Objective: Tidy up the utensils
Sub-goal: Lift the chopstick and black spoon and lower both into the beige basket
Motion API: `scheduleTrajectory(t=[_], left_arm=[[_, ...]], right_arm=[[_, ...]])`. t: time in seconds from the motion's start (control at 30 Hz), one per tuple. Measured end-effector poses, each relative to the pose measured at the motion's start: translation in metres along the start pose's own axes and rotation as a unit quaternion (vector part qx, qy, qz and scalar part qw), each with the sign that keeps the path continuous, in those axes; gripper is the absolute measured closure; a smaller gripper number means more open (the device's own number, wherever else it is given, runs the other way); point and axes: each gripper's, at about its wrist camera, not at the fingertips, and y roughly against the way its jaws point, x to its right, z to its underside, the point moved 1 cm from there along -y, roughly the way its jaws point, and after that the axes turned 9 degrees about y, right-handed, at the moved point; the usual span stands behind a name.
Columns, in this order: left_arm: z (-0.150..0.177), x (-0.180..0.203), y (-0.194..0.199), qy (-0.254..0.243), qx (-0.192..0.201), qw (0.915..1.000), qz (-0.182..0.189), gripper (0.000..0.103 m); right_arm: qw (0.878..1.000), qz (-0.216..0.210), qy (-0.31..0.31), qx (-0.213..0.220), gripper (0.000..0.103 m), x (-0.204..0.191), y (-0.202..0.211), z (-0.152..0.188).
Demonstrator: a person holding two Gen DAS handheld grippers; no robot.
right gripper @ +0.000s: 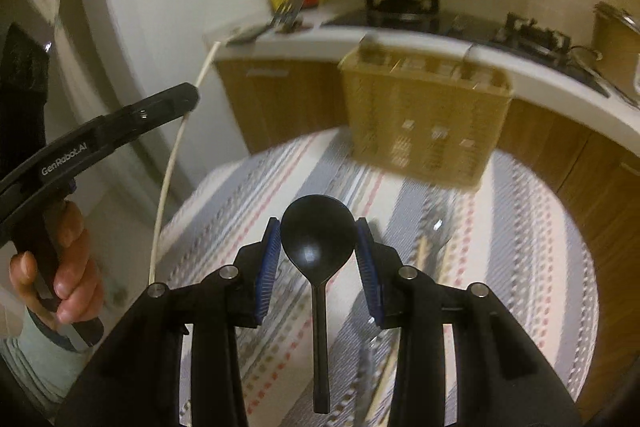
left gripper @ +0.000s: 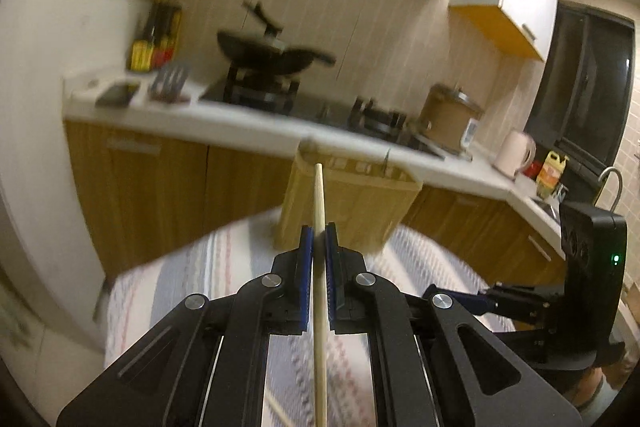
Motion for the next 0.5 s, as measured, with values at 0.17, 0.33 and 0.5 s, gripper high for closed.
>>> scheduleTrajectory(t=[0.17, 0.33, 0.5], left_arm=[[-0.029, 0.024, -0.006, -0.011, 0.057, 0.998, 0.027, 0.099], [-0.065, 0.044, -0.023, -0.013, 0.114, 0.9925, 0.041, 0.099], [-0.097, 0.06, -0.054, -0.015, 0.156, 0.9868, 0.041, 0.099]], right_arm=[[0.998, 0.027, -0.03, 0.045, 0.069, 0.038, 0.015, -0.024], [0.992, 0.062, -0.059, 0.097, 0.069, 0.08, 0.022, -0.053], [0.981, 0.096, -0.077, 0.148, 0.069, 0.116, 0.022, -0.084]])
